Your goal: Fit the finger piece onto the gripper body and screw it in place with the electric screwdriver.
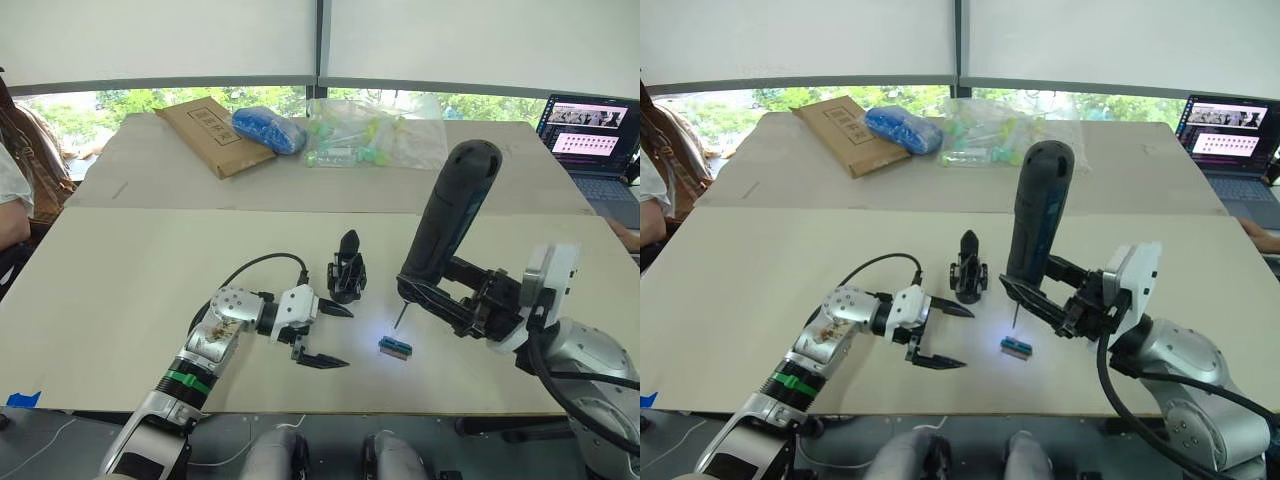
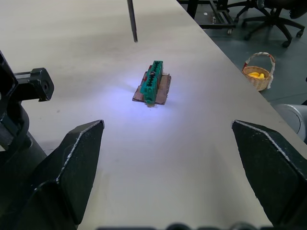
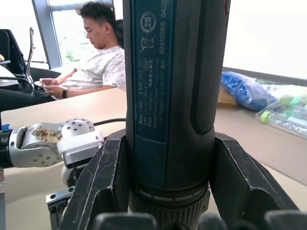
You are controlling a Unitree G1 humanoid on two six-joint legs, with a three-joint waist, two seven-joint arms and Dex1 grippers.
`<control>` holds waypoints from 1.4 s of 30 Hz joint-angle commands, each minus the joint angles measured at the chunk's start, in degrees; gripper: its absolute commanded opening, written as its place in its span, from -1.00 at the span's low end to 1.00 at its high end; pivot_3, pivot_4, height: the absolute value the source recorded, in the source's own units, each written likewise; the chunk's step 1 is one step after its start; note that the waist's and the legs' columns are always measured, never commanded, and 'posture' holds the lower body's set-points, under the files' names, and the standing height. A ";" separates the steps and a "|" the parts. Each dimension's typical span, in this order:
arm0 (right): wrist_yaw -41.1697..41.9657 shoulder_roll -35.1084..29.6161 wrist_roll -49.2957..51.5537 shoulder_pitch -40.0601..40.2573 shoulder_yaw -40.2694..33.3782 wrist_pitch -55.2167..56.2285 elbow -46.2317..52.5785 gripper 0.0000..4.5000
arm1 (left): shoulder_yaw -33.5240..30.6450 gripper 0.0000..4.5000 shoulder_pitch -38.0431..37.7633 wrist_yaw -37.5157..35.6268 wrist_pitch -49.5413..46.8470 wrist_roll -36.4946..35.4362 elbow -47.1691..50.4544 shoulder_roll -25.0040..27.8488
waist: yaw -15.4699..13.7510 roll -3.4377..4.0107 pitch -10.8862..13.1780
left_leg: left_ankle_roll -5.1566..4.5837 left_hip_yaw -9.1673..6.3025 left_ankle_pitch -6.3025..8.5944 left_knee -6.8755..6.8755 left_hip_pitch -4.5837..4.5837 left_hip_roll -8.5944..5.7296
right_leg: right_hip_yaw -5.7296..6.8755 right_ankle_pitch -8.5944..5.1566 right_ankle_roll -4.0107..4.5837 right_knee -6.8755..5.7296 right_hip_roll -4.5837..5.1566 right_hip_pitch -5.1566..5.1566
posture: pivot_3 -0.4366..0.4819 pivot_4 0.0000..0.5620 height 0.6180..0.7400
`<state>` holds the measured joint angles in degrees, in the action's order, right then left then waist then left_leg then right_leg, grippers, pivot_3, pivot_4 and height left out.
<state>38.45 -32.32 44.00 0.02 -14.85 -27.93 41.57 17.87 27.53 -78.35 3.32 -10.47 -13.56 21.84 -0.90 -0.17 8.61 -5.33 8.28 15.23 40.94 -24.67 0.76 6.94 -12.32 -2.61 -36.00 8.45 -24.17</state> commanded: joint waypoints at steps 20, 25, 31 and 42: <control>0.41 -0.40 -1.40 6.36 -1.02 5.28 3.01 -0.15 | 0.47 1.00 2.31 0.18 1.88 -0.08 -0.90 -0.99 | -0.04 0.00 0.00 | -0.01 -0.02 0.00 0.01 0.00 0.00 | 0.00 0.00 0.00 0.00 0.00 0.01 | -0.05 -0.47 0.87; 1.07 0.22 -1.89 7.10 -0.69 6.95 2.75 -0.15 | 0.44 1.00 2.41 -0.04 1.35 -0.40 -0.82 -1.08 | 0.00 0.00 0.00 | -0.02 -0.01 0.00 0.01 0.00 0.00 | 0.00 0.00 0.00 -0.01 0.00 0.01 | -0.05 -0.47 0.87; 1.19 0.53 -2.21 6.98 -0.33 8.06 2.51 -0.15 | 0.39 1.00 2.43 -0.62 0.32 -0.75 -0.47 -0.99 | -0.02 0.00 0.00 | -0.02 -0.02 0.00 0.02 0.00 -0.01 | 0.00 0.00 -0.01 -0.01 0.00 0.01 | -0.05 -0.47 0.87; 0.20 0.37 -2.49 5.65 1.10 7.44 2.43 -0.15 | 0.48 1.00 2.18 -0.08 0.69 -0.29 -0.13 -1.00 | 0.02 0.00 0.00 | -0.01 -0.02 0.00 0.02 0.00 0.00 | 0.00 0.00 0.00 -0.01 0.00 0.01 | -0.05 -0.47 0.87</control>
<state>38.83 -32.09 41.18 7.00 -13.06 -22.44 42.29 18.21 28.99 -78.57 3.42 -10.36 -14.63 21.04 -0.88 -0.17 8.61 -5.35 8.27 15.23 40.96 -24.66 0.76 6.94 -12.32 -2.62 -36.01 8.45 -24.17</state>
